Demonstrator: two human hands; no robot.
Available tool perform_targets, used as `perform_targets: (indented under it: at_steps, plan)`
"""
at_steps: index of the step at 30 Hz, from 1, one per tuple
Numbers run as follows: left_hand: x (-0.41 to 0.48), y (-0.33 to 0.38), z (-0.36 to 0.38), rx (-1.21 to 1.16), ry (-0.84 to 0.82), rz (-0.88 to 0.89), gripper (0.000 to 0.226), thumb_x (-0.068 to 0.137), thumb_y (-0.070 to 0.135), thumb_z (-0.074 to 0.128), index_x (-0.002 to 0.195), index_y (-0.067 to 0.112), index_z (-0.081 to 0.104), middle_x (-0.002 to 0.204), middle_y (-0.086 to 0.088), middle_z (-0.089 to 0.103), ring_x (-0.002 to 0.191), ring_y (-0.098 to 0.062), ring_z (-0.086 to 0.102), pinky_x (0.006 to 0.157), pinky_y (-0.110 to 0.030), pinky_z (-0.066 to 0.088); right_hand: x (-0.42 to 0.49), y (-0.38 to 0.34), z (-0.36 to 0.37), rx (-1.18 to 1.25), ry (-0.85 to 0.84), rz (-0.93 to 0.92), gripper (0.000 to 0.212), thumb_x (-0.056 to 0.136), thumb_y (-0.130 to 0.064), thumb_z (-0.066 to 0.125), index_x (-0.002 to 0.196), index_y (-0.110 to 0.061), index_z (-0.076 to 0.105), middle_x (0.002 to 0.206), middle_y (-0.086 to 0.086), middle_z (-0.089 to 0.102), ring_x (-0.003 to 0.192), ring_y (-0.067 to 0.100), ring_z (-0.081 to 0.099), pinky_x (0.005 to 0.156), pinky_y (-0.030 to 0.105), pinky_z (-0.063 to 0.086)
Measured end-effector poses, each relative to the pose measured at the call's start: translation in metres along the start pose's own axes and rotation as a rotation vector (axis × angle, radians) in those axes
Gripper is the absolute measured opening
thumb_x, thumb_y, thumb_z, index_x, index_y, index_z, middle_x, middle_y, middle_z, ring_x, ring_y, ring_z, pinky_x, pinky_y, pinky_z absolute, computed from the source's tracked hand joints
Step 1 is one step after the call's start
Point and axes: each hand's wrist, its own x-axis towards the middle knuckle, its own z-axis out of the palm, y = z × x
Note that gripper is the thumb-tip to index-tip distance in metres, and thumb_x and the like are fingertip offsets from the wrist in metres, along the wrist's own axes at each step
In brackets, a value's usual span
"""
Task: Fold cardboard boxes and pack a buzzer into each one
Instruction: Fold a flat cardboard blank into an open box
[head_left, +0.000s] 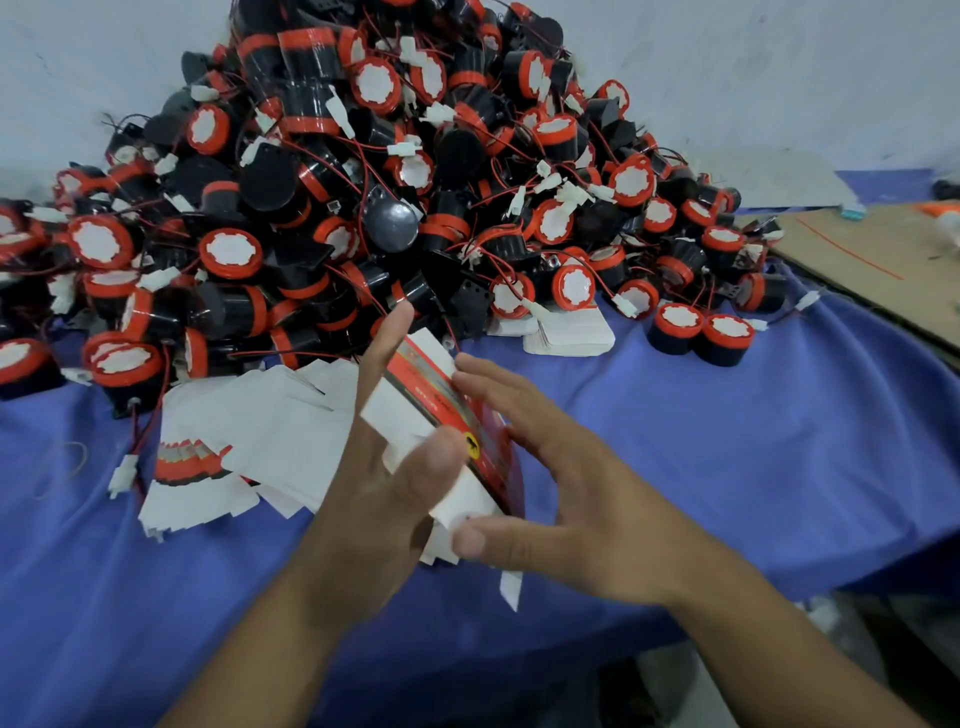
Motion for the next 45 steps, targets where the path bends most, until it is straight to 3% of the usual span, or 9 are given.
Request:
perform_targets:
  at_steps: [3,7,17,21,27,32,35,41,45]
  plan:
    - [0.000,-0.002,0.001,-0.076,0.018,-0.050,0.098,0.068,0.067,0.079,0.150,0.043,0.030,0.144,0.002,0.054,0.133,-0.027,0.053,0.089,-0.043,0.056,0.000,-0.004,0.004,-0.071,0.017,0.020,0.098,0.079,-0.056,0.078,0.157,-0.040,0.021,0.160,-0.034,0.015,0.150,-0.004,0.014,0.120,0.043,0.033]
    - [0.000,-0.003,0.003,-0.046,0.000,-0.078,0.096,0.066,0.070,0.079,0.148,0.046,0.035,0.145,-0.005,0.052,0.131,-0.032,0.053,0.092,-0.055,0.053,-0.002,-0.004,0.002,0.032,0.007,0.070,0.100,0.076,-0.051,0.081,0.155,-0.045,0.020,0.156,-0.021,0.029,0.145,0.009,0.034,0.112,0.044,0.044]
    - [0.002,0.005,0.003,0.019,-0.100,-0.106,0.099,0.070,0.078,0.065,0.153,0.039,0.027,0.144,0.001,0.055,0.132,-0.026,0.053,0.101,-0.054,0.049,0.004,0.008,-0.002,0.299,0.051,0.071,0.098,0.066,-0.052,0.089,0.146,-0.052,0.031,0.135,-0.033,0.044,0.124,-0.015,0.049,0.084,-0.005,0.039]
    - [0.001,0.006,0.004,-0.037,-0.072,-0.088,0.071,0.084,0.067,0.060,0.147,0.043,0.037,0.139,0.004,0.059,0.128,-0.021,0.057,0.094,-0.034,0.054,0.007,0.013,-0.006,0.357,0.106,0.051,0.091,0.069,-0.043,0.088,0.144,-0.049,0.036,0.135,-0.023,0.049,0.129,-0.005,0.050,0.089,0.001,0.042]
    - [0.003,-0.005,-0.002,-0.043,0.021,-0.148,0.062,0.080,0.040,0.069,0.137,0.052,0.048,0.142,0.000,0.055,0.129,-0.027,0.054,0.106,-0.051,0.046,0.004,0.015,-0.001,0.207,0.285,0.013,0.068,0.077,-0.034,0.063,0.142,-0.039,0.043,0.139,-0.022,0.049,0.134,0.000,0.046,0.104,0.024,0.045]
    - [0.002,-0.010,-0.002,0.145,-0.002,-0.029,0.074,0.073,0.003,0.062,0.137,0.037,0.043,0.105,0.010,0.062,0.081,-0.010,0.061,0.069,-0.024,0.052,0.005,0.018,0.004,-0.047,0.483,0.001,0.058,0.083,-0.042,0.054,0.139,-0.025,0.052,0.133,-0.026,0.055,0.130,0.001,0.050,0.103,0.030,0.047]
    - [-0.001,-0.012,0.004,0.202,-0.044,0.053,0.060,0.070,0.008,0.064,0.122,0.030,0.044,0.118,0.000,0.061,0.103,-0.017,0.063,0.078,-0.027,0.053,0.006,0.022,0.003,0.072,0.551,0.101,0.046,0.088,-0.039,0.069,0.132,-0.029,0.058,0.123,-0.024,0.063,0.121,-0.003,0.056,0.095,0.042,0.056]
    - [-0.003,-0.013,0.007,0.262,-0.010,0.058,0.044,0.070,0.021,0.077,0.097,0.025,0.042,0.101,-0.007,0.063,0.087,-0.021,0.061,0.073,-0.031,0.053,0.006,0.027,0.004,-0.013,0.639,0.093,0.045,0.089,-0.020,0.064,0.133,-0.027,0.057,0.124,-0.021,0.064,0.115,0.004,0.062,0.096,0.038,0.055]
    - [-0.002,-0.010,0.002,0.254,-0.091,-0.012,0.070,0.066,0.042,0.088,0.118,0.028,0.044,0.115,-0.005,0.061,0.102,-0.028,0.063,0.081,-0.039,0.054,0.005,0.028,0.005,-0.043,0.648,0.089,0.048,0.088,-0.019,0.059,0.134,-0.026,0.057,0.121,-0.027,0.062,0.114,0.001,0.061,0.095,0.027,0.054]
